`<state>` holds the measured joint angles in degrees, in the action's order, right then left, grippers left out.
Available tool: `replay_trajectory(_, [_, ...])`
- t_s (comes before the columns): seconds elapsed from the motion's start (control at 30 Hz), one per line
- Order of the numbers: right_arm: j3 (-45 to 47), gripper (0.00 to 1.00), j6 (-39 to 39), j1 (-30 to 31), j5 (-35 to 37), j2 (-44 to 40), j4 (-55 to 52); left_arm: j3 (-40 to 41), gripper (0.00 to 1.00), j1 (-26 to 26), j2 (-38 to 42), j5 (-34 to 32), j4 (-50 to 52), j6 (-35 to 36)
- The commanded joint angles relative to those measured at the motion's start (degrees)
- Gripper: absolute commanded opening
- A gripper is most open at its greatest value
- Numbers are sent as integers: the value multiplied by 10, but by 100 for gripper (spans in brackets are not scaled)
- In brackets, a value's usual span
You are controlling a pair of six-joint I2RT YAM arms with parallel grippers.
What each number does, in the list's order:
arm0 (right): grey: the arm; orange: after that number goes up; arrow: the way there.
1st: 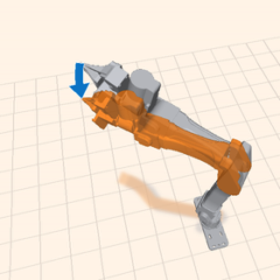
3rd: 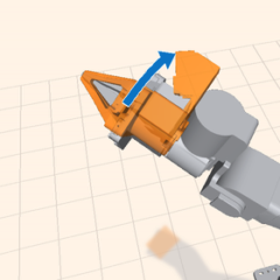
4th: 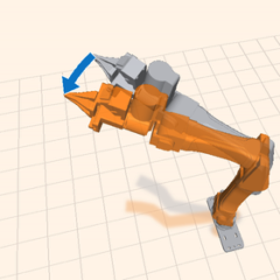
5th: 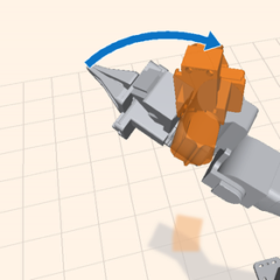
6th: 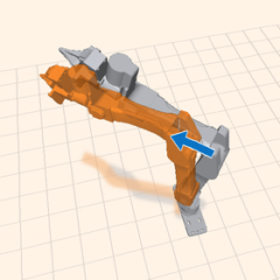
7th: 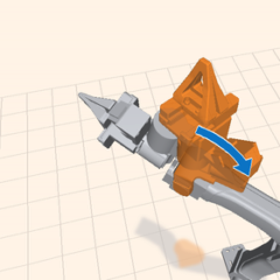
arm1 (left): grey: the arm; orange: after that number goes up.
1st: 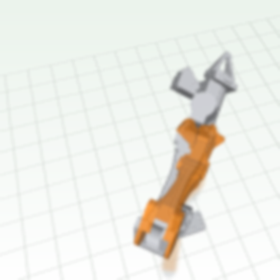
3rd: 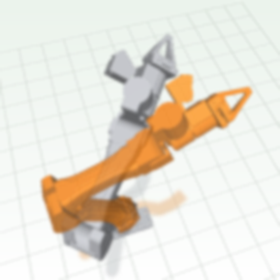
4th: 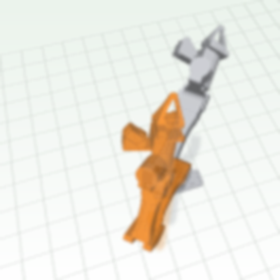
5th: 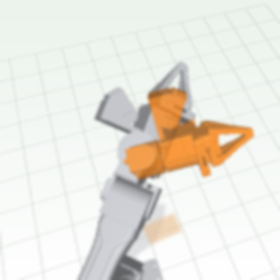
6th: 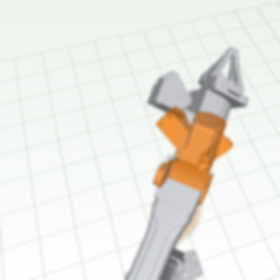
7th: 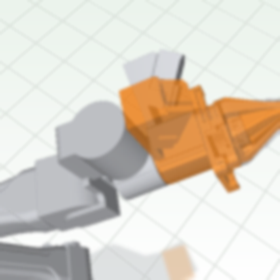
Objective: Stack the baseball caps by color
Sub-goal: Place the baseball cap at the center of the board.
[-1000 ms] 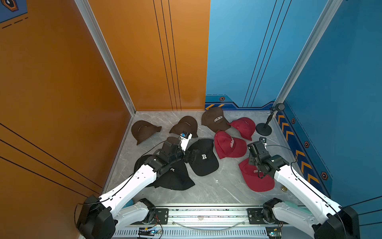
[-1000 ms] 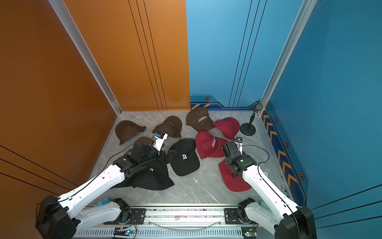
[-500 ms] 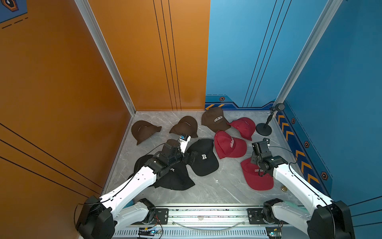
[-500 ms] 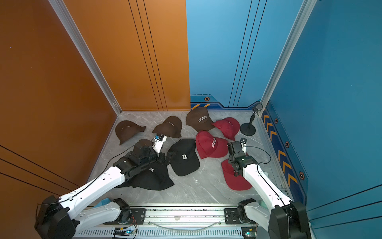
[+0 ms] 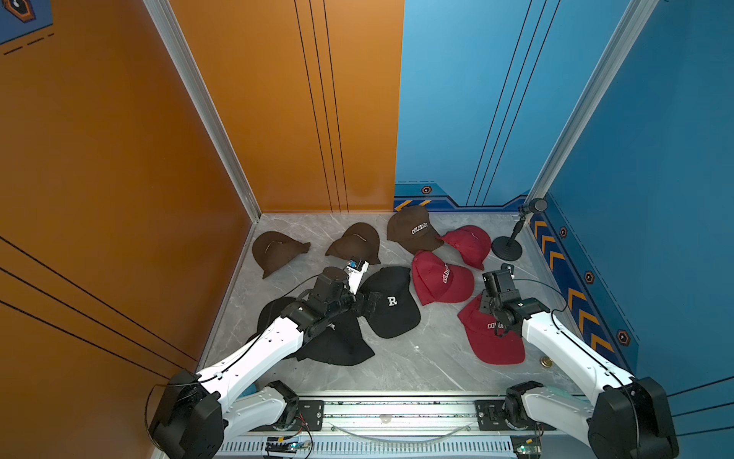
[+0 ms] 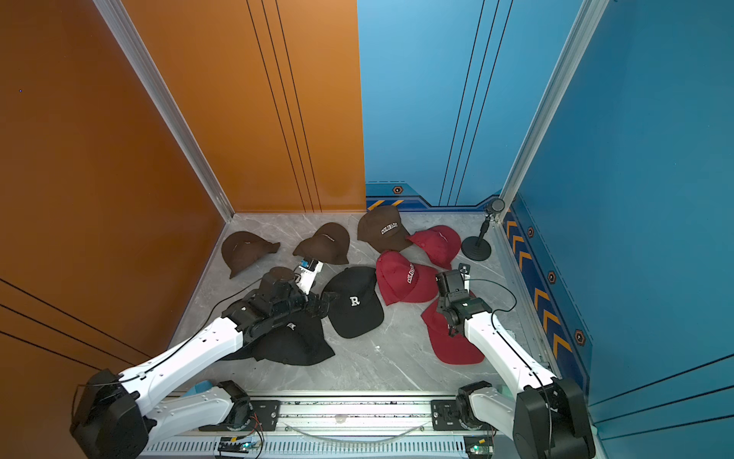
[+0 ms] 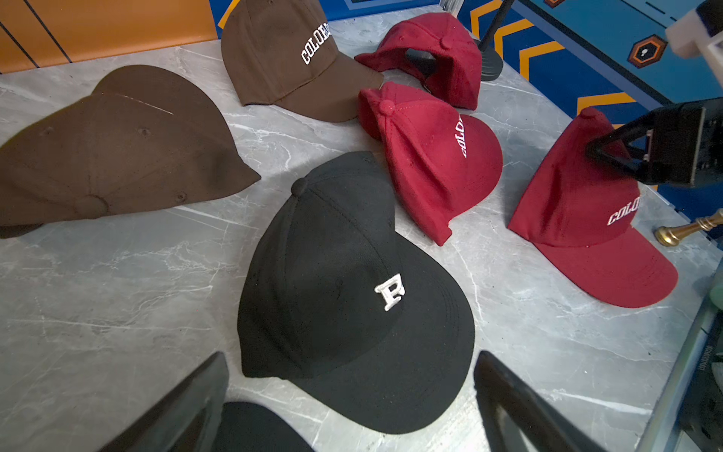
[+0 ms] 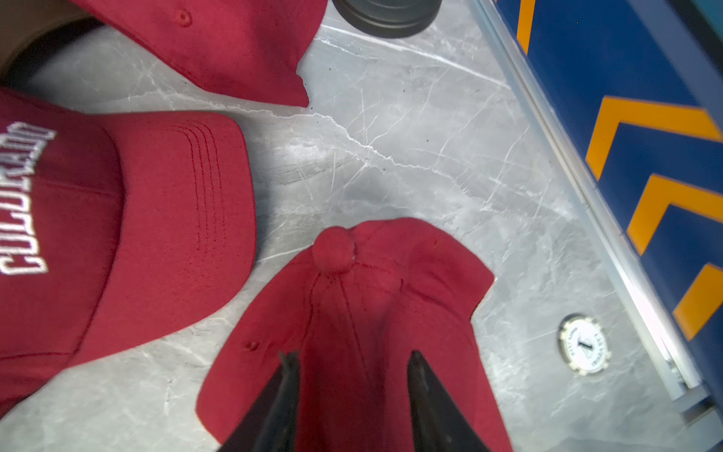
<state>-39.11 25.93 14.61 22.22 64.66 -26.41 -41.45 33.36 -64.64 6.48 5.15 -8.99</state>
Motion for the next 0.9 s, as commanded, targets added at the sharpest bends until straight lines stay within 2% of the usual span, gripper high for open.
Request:
replay_trajectory(0.0, [-7, 60, -8, -2, 1, -27, -17, -6, 98, -4, -1, 11, -1, 2])
replay_trajectory(0.2, [-38, 97, -32, -1, -21, -58, -50, -20, 98, -4, -7, 17, 6, 5])
replay_trajectory(0.23, [-44, 100, -37, -1, -29, -61, -55, -25, 97, -4, -12, 21, 8, 6])
replay_trajectory(0.43, [-56, 100, -45, -2, -58, -72, -59, -60, 98, 4, -48, 39, 15, 8])
replay_trajectory(0.53, [-61, 100, -47, -1, -96, -73, -47, -86, 98, 14, -78, 43, 12, 6])
replay_trajectory(0.67, [-74, 100, -59, -2, -146, -74, -29, -152, 98, 33, -158, 70, 22, -3])
replay_trajectory(0.77, [-83, 100, -80, 0, -201, -72, -21, -207, 98, 52, -220, 65, 31, -20])
replay_trajectory(0.87, [-78, 100, -90, 5, -216, -78, -13, -249, 98, 56, -277, 72, 31, -53])
